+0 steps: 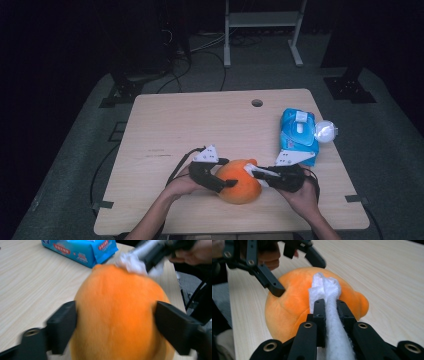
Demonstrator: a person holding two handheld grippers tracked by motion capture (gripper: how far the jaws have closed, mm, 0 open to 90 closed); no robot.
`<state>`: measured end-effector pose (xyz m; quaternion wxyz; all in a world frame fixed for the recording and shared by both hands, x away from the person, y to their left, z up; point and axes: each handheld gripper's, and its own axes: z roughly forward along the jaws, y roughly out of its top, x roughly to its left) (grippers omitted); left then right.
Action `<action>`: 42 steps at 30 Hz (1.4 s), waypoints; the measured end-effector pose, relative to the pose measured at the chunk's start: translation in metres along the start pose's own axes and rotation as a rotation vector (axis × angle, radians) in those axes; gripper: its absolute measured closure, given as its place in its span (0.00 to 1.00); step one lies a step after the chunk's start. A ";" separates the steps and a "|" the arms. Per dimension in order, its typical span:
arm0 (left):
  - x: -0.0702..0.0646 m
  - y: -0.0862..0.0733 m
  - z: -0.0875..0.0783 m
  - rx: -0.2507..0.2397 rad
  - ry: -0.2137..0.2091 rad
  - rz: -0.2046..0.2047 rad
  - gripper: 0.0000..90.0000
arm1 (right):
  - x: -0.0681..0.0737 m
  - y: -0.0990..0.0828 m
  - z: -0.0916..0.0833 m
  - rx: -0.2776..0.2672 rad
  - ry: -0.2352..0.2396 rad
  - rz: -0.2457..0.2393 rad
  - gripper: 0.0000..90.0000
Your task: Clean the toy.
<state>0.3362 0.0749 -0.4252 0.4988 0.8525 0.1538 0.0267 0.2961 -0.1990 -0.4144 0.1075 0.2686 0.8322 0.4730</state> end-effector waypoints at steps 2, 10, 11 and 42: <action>-0.002 0.001 0.001 -0.009 0.004 0.003 0.14 | 0.002 0.001 0.000 -0.001 -0.006 -0.025 0.88; -0.001 -0.007 0.002 0.015 0.020 0.030 0.30 | -0.003 -0.001 0.000 -0.018 0.029 0.018 0.88; -0.001 -0.007 0.002 0.015 0.020 0.030 0.31 | -0.003 -0.001 0.000 -0.018 0.029 0.018 0.88; -0.001 -0.008 0.000 0.016 0.000 0.033 0.31 | -0.027 -0.012 0.002 0.006 0.042 0.213 0.88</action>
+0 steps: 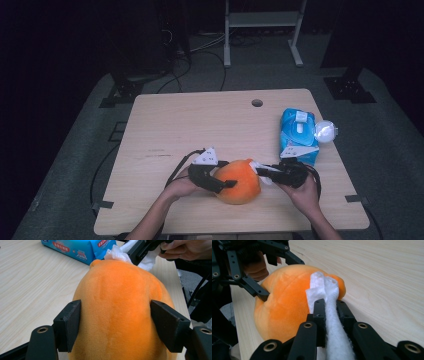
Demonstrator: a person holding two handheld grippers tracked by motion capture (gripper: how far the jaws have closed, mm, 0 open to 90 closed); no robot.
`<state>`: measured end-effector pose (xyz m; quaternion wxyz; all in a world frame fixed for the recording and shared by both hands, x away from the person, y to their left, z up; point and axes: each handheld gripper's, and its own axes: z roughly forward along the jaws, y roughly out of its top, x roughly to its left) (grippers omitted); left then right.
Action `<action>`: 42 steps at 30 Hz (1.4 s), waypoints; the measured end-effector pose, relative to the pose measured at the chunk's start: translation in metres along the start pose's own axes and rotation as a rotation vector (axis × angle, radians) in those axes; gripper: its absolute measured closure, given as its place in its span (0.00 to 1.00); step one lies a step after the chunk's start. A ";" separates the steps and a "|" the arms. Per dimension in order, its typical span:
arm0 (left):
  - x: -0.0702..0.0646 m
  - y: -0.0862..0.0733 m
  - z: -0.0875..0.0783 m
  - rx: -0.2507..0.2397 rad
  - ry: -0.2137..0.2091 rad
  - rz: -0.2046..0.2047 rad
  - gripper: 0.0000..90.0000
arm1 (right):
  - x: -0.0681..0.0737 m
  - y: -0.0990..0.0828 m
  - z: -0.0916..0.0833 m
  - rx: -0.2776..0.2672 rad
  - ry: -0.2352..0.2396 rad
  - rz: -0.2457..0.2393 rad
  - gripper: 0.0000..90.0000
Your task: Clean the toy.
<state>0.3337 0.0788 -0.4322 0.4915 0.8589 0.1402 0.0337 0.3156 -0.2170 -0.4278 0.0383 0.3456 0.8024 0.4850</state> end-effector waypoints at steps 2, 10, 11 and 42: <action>-0.002 0.002 0.001 0.003 0.003 0.018 0.31 | 0.003 0.004 -0.001 -0.014 0.003 -0.013 0.88; -0.005 0.006 -0.001 0.008 -0.003 0.057 0.21 | 0.015 0.009 0.002 -0.033 0.061 -0.054 0.88; -0.002 0.007 -0.002 0.006 0.023 0.042 0.15 | 0.016 0.009 0.002 -0.030 0.069 -0.063 0.88; -0.024 0.014 0.018 -0.069 0.129 0.123 0.26 | 0.028 0.019 -0.004 -0.071 -0.021 -0.158 0.89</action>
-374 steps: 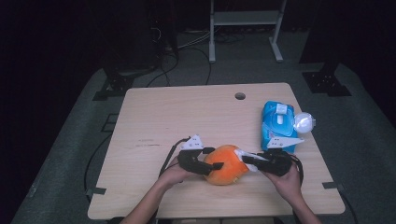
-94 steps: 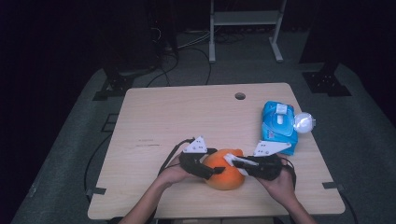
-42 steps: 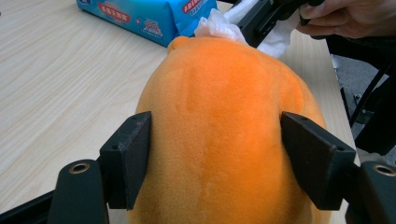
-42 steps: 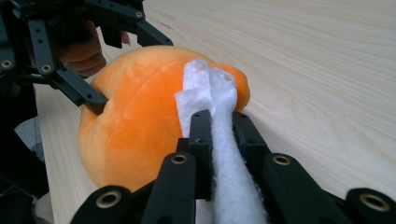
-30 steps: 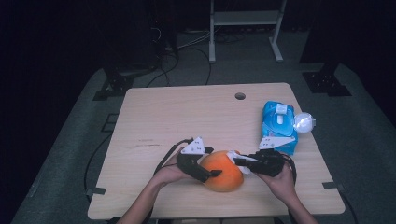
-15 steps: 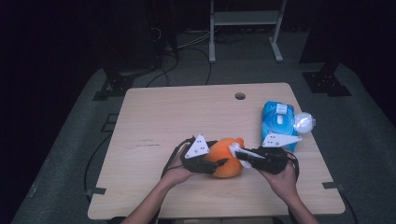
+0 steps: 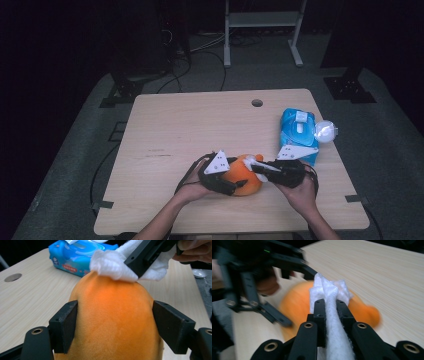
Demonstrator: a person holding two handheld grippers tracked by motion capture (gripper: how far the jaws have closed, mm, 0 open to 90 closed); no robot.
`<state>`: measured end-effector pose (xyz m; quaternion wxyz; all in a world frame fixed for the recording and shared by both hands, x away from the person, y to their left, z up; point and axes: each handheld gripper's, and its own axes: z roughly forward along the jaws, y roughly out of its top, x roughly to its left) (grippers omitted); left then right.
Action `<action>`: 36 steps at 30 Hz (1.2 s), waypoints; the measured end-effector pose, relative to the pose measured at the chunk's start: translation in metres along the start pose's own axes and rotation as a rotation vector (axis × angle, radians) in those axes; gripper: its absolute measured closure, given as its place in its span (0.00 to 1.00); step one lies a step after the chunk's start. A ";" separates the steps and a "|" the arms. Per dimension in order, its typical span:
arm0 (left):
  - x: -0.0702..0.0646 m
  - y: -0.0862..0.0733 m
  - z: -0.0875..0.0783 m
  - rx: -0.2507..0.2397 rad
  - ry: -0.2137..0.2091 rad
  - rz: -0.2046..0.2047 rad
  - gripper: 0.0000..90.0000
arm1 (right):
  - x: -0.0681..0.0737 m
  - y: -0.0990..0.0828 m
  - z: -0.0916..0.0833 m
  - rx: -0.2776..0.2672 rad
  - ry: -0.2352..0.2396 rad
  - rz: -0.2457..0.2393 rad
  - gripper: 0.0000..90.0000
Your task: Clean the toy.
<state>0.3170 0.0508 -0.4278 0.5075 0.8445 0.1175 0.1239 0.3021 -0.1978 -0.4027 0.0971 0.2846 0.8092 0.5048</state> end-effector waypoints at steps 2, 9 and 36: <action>0.003 0.001 -0.004 0.003 -0.014 0.001 0.23 | 0.001 0.001 0.003 0.018 0.013 -0.009 0.89; 0.022 -0.006 -0.008 -0.002 -0.045 -0.142 0.11 | -0.011 -0.006 -0.001 0.050 0.046 0.018 0.89; 0.011 0.000 -0.012 0.064 -0.137 -0.091 0.31 | 0.013 0.002 0.006 0.037 0.114 -0.080 0.89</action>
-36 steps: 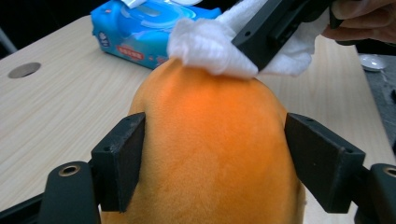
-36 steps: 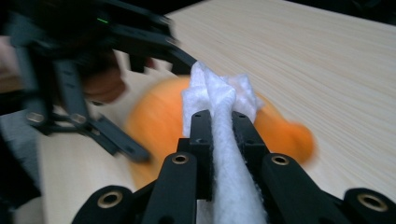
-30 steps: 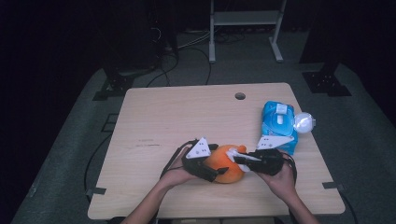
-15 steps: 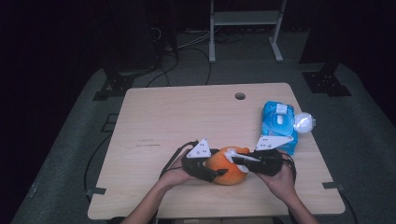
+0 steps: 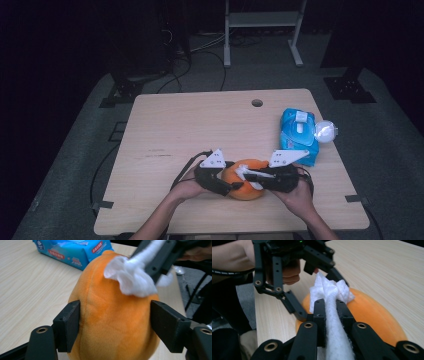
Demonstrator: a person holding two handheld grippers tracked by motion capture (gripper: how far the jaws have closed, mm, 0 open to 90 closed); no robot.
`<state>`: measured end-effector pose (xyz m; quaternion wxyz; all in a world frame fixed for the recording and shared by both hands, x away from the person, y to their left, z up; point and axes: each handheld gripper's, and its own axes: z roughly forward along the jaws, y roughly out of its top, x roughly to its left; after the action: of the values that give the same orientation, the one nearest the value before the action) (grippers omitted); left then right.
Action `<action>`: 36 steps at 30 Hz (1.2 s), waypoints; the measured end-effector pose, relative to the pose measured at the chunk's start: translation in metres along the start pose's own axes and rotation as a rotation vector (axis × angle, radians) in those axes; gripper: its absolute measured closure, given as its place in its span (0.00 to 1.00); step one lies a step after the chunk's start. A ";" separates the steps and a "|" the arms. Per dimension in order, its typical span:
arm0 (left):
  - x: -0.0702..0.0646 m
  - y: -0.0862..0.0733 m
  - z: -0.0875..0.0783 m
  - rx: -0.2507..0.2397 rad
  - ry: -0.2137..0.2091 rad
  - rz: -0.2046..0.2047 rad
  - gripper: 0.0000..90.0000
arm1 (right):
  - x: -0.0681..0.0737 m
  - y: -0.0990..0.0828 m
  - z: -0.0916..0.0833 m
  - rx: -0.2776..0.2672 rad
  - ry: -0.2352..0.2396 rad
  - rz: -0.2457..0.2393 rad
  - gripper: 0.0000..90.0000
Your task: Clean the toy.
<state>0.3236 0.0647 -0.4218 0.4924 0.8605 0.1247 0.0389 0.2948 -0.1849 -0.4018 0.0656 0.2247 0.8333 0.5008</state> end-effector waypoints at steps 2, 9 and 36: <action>0.001 -0.001 -0.001 -0.006 -0.016 -0.006 0.31 | -0.003 -0.001 -0.003 -0.003 -0.005 0.008 0.89; 0.008 -0.003 0.003 -0.010 0.000 -0.054 0.10 | -0.013 -0.008 -0.010 -0.004 0.025 0.053 0.88; 0.000 -0.001 0.008 -0.033 0.046 -0.005 0.31 | -0.005 -0.001 -0.011 -0.023 -0.098 0.031 0.89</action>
<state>0.3253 0.0581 -0.4265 0.5038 0.8507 0.1376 0.0596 0.2950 -0.1961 -0.3980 0.1013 0.2610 0.8197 0.4997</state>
